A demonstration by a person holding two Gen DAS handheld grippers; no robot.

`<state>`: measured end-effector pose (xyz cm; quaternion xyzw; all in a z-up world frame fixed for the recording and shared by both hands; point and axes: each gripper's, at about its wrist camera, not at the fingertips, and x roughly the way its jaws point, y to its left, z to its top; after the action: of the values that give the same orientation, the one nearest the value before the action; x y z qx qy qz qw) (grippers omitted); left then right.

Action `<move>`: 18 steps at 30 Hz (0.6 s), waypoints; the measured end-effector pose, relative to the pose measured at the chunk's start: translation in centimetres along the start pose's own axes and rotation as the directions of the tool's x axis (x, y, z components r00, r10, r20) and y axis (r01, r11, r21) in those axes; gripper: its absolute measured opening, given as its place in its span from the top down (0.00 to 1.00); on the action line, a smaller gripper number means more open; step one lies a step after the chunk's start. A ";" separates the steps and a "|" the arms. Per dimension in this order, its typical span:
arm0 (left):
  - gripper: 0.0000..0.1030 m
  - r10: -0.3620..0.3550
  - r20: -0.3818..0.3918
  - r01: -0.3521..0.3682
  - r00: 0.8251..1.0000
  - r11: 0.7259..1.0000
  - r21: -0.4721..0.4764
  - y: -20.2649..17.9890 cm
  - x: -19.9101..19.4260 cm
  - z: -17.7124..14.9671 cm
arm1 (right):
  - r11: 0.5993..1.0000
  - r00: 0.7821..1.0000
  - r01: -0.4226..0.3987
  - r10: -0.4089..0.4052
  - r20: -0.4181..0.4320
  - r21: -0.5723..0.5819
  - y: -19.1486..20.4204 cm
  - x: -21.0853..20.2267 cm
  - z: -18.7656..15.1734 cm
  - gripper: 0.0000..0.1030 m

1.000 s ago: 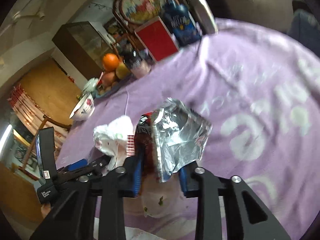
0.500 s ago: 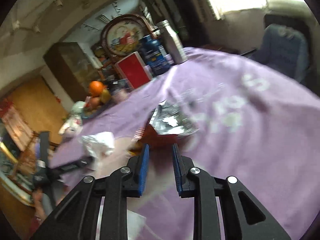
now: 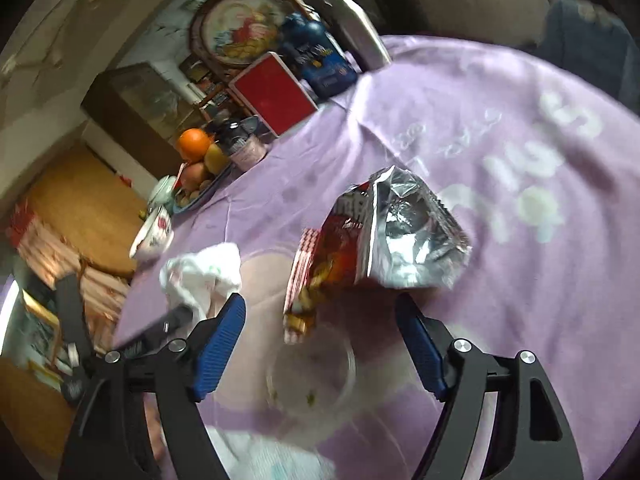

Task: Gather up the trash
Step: 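Close the right tool on the red chip bag with foil and lift it, then grasp the white tissue with the left tool while the right tool holds the chip bag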

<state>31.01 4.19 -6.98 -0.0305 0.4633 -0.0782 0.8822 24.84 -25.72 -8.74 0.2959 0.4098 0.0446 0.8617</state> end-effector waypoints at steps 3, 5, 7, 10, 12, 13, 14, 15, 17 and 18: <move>0.06 0.007 0.021 -0.008 1.000 1.000 0.019 -0.3 -0.4 0.0 | 0.999 0.999 0.027 -0.028 0.019 0.045 -1.0 0.7 0.6 0.52; 0.06 0.012 0.036 -0.013 0.999 1.000 0.026 -0.4 -0.8 -0.1 | 0.999 0.998 0.031 -0.033 0.051 0.035 -1.4 -0.2 0.5 0.84; 0.06 0.004 0.048 -0.005 0.999 1.000 0.028 -0.5 -1.1 0.0 | 0.998 0.993 0.052 -0.054 0.108 0.024 -1.5 -1.9 0.2 0.85; 0.06 -0.022 0.063 0.021 0.998 1.000 0.022 -0.3 -1.5 0.2 | 0.997 0.984 0.077 -0.073 0.161 -0.016 -1.4 -4.7 -0.3 0.85; 0.06 -0.039 0.076 0.038 0.996 0.999 0.017 -0.2 -1.9 0.3 | 0.988 0.975 0.133 -0.117 0.191 -0.078 -1.0 -6.8 -0.9 0.85; 0.06 -0.046 0.081 0.045 0.996 0.999 0.016 -0.1 -2.0 0.3 | 0.980 0.968 0.166 -0.141 0.206 -0.107 -0.9 -7.6 -1.2 0.85; 0.06 -0.055 0.086 0.054 0.995 0.998 0.013 -0.1 -2.2 0.4 | 0.966 0.958 0.213 -0.178 0.227 -0.144 -0.7 -8.6 -1.8 0.85; 0.06 -0.071 0.091 0.071 0.993 0.997 0.011 0.0 -2.4 0.4 | 0.954 0.950 0.247 -0.204 0.237 -0.168 -0.7 -9.3 -2.1 0.85; 0.06 -0.096 0.098 0.095 0.991 0.995 0.008 0.0 -2.7 0.5 | 0.919 0.936 0.313 -0.256 0.243 -0.238 -0.5 -10.9 -3.3 0.85; 0.06 -0.109 0.101 0.108 0.989 0.994 0.009 -0.1 -2.8 0.5 | 0.906 0.931 0.334 -0.273 0.242 -0.261 -0.5 -11.3 -3.6 0.85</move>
<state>29.86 4.55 -4.39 -0.0582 0.4156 -0.1252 0.8990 14.62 -28.04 -3.08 0.0978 0.3509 -0.0595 0.9294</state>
